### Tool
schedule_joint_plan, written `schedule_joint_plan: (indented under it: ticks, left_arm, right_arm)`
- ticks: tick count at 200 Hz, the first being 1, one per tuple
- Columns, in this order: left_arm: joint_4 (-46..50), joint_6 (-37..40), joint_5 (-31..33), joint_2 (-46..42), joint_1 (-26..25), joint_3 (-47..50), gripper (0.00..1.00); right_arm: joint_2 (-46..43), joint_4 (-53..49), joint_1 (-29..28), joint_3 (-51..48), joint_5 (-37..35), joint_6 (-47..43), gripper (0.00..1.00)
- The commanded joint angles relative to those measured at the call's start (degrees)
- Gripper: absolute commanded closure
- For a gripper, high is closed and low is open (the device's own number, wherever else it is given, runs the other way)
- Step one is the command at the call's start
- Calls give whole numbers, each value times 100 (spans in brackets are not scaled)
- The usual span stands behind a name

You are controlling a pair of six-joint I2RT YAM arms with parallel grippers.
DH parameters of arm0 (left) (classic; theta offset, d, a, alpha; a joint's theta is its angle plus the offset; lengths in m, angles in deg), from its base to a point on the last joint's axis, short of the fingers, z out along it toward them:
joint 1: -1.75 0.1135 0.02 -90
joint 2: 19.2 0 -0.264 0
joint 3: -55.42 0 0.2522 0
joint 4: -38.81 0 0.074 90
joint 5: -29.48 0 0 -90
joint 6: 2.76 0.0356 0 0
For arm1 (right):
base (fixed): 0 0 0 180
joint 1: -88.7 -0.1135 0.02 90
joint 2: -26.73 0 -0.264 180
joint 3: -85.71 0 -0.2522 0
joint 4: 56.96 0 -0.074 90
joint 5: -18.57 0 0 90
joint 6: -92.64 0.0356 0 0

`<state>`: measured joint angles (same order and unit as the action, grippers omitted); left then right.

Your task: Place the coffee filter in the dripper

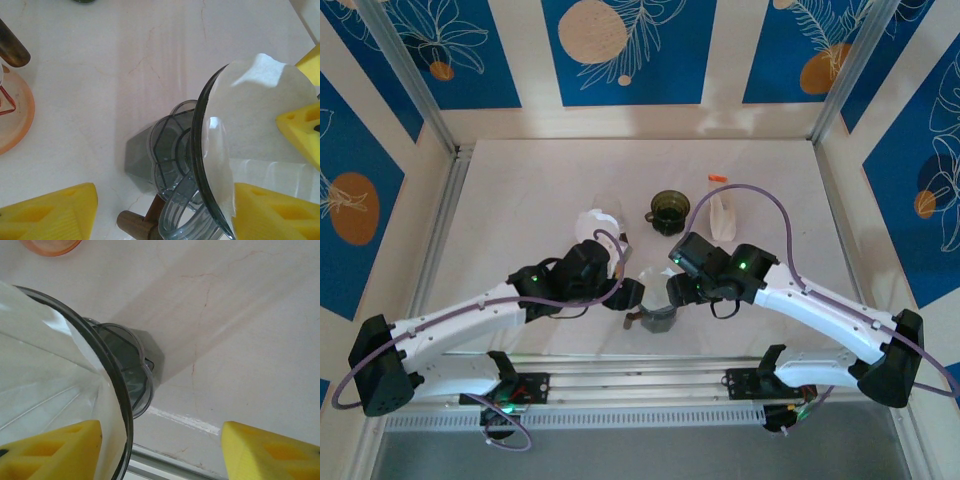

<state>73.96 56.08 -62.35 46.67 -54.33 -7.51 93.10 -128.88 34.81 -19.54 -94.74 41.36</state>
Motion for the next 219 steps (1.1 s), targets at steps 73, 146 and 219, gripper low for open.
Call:
schedule_joint_plan:
  ticks: [73, 146, 219]
  left_arm:
    - [83, -58, -18, -398, -18, -435, 5]
    - [276, -118, 1017, -2034, -18, -141, 0]
    - [885, -637, 1771, -3343, -18, 899, 0]
  right_arm:
    - [-844, -376, -68, 589, -580, 164, 30]
    - [-2211, -378, -671, -940, -292, 1119, 34]
    - [-2717, 1856, -1335, -3310, 345, 1245, 36]
